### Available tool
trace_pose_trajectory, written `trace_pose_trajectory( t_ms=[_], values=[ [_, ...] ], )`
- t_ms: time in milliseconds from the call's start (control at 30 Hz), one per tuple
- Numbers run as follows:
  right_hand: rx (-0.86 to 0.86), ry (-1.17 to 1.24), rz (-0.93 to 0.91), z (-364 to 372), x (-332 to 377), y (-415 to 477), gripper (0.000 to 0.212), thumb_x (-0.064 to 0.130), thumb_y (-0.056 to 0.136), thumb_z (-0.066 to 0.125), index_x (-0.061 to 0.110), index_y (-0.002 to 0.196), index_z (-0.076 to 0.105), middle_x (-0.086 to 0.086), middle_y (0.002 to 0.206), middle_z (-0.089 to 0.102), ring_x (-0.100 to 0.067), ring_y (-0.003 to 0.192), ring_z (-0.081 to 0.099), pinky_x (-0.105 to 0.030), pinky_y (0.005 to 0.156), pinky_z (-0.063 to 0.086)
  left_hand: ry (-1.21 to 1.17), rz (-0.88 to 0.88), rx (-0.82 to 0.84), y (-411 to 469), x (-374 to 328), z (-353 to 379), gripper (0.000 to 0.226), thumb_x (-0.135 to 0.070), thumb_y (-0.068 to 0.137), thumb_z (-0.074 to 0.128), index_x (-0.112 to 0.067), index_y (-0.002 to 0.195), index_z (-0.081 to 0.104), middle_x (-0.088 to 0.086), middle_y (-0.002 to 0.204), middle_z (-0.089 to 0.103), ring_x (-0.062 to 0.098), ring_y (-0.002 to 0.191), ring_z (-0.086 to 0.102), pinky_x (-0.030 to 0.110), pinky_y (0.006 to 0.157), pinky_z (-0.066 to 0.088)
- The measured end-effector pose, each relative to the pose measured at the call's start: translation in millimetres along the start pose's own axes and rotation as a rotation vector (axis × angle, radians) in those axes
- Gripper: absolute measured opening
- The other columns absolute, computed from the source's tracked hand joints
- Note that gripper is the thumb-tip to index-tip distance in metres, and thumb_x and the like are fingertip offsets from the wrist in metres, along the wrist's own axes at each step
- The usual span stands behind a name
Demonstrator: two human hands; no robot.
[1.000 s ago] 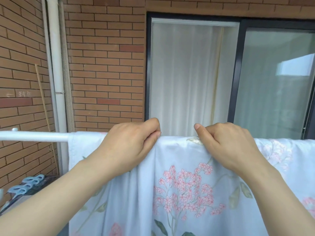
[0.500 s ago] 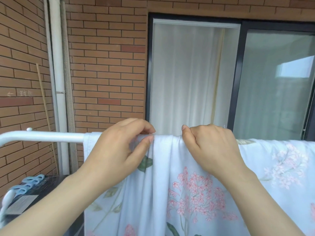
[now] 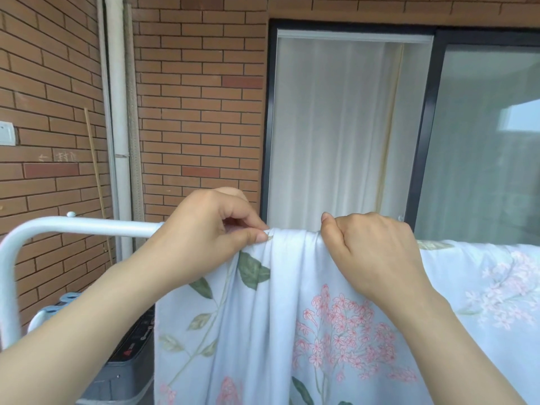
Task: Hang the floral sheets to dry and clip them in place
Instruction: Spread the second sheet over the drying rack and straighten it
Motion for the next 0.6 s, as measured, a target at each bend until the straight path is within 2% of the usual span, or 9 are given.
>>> trace_pose_trajectory(
  t_ms=[133,233,300,467,533,600],
  values=[
    [0.010,0.022,0.007,0.4,-2.3,1.6,0.054,0.042,0.098,0.025,0.017,0.051,0.028,0.001,0.049,0.036,-0.025,0.058,0.039,-0.034,0.054,0.027,0.039,0.031,-0.001,7.5,-2.4,1.0,0.011,-0.016,0.077,0.077,-0.021,0.068,0.074,-0.006,0.070,0.062,0.008,0.071,0.059,0.011,0.057,0.042],
    [0.004,0.029,0.002,-1.4,-2.1,-0.1,0.054,0.042,0.098,0.026,0.017,0.050,0.027,0.001,0.047,0.035,-0.025,0.057,0.040,-0.034,0.054,0.028,0.078,0.094,-0.019,3.7,-4.1,0.3,0.014,-0.015,0.080,0.075,-0.021,0.069,0.071,-0.009,0.070,0.062,0.010,0.076,0.060,0.014,0.064,0.044],
    [0.004,0.033,0.001,-2.2,-2.0,-0.5,0.054,0.042,0.098,0.026,0.017,0.050,0.026,0.001,0.047,0.034,-0.024,0.055,0.038,-0.034,0.054,0.028,0.122,0.120,-0.038,-1.0,-1.1,-5.6,0.015,-0.016,0.082,0.074,-0.022,0.069,0.068,-0.013,0.070,0.061,0.008,0.077,0.059,0.009,0.065,0.042],
    [0.009,0.038,0.025,-0.8,-4.6,-0.1,0.054,0.041,0.098,0.027,0.016,0.050,0.025,0.001,0.045,0.031,-0.010,0.044,0.026,-0.031,0.049,0.025,0.229,0.068,-0.089,-15.6,23.3,-37.1,0.017,-0.020,0.081,0.072,-0.025,0.068,0.063,-0.012,0.069,0.059,0.001,0.074,0.056,0.003,0.065,0.037],
    [0.012,0.030,0.027,-0.7,-2.3,0.4,0.054,0.041,0.097,0.027,0.015,0.050,0.025,0.000,0.044,0.030,-0.010,0.043,0.026,-0.028,0.047,0.022,0.237,0.047,-0.101,-19.0,30.3,-43.7,0.017,-0.017,0.082,0.070,-0.025,0.069,0.062,-0.011,0.080,0.061,0.001,0.075,0.056,0.003,0.065,0.038],
    [0.016,0.020,0.032,0.1,-0.6,1.0,0.054,0.041,0.098,0.027,0.016,0.049,0.025,0.000,0.044,0.031,-0.009,0.043,0.026,-0.030,0.048,0.023,0.230,0.034,-0.089,-18.7,31.5,-41.7,0.017,-0.018,0.084,0.067,-0.028,0.072,0.062,-0.012,0.080,0.061,0.003,0.078,0.057,0.007,0.065,0.039]
  ],
)
Point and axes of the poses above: each hand's wrist, its own y-axis towards the middle knuckle, its own z-axis out of the palm, x = y × z, the point moved 6 cm from there along y, towards the middle knuckle
